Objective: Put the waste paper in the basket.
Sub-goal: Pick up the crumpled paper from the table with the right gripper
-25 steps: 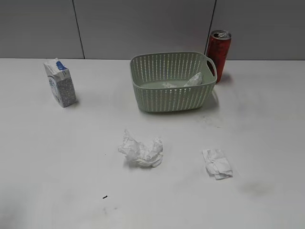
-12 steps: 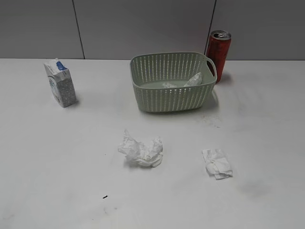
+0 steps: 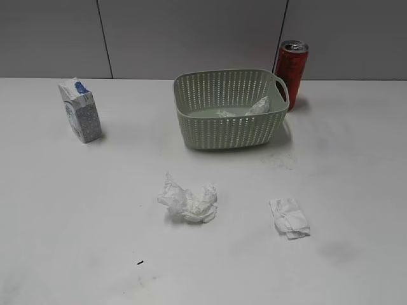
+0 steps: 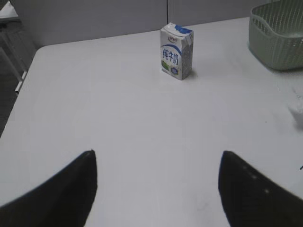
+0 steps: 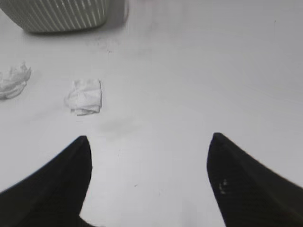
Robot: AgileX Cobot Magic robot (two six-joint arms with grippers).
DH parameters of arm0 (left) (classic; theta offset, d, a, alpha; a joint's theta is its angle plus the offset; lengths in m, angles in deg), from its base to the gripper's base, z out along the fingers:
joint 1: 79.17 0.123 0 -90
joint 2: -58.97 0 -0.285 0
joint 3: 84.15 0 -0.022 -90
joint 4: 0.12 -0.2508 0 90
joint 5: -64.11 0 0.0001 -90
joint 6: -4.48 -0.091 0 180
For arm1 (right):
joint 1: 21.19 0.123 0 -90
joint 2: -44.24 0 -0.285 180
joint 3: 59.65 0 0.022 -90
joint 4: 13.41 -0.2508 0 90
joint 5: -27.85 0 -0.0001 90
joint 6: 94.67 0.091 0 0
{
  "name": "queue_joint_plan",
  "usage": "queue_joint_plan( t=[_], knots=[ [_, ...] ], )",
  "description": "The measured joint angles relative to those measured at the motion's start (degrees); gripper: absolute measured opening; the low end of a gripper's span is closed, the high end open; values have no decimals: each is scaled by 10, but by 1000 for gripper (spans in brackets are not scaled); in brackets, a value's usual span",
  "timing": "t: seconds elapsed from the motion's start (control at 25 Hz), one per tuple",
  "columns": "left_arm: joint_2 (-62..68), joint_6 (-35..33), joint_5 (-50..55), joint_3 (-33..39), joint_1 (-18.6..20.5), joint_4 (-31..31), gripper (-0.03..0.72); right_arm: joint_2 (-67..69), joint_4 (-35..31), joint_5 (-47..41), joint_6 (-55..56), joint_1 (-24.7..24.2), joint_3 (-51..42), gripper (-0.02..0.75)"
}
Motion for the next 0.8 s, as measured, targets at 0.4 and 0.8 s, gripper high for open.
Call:
queue_joint_plan(
  t=[0.4,0.8],
  knots=[
    [0,0,0,0,0,-9,590,294,-57,3,-58,0,22,572],
    [0,0,0,0,0,-9,575,594,-63,71,-86,88,146,572]
  ],
)
